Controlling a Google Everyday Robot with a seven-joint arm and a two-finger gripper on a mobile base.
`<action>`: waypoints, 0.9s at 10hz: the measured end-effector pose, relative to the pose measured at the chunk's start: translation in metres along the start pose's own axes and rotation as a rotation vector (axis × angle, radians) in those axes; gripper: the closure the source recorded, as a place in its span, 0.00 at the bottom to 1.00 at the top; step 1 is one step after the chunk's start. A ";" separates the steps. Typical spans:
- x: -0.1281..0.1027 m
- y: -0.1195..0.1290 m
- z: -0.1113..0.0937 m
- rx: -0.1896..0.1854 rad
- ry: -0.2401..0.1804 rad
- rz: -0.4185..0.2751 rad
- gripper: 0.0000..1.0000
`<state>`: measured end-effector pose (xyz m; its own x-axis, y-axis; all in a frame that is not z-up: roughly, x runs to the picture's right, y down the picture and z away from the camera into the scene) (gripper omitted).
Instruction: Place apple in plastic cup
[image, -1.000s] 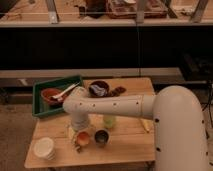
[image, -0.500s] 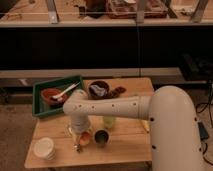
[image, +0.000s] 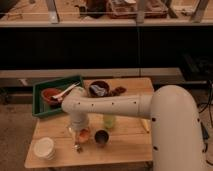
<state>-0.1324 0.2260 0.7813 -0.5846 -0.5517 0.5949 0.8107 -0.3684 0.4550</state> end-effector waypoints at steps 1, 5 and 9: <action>0.010 0.002 -0.026 -0.003 0.051 -0.006 0.78; 0.054 0.058 -0.110 -0.065 0.163 0.096 0.78; 0.035 0.156 -0.122 -0.072 0.195 0.294 0.78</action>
<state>-0.0226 0.0579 0.7917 -0.3145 -0.7718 0.5527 0.9476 -0.2209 0.2309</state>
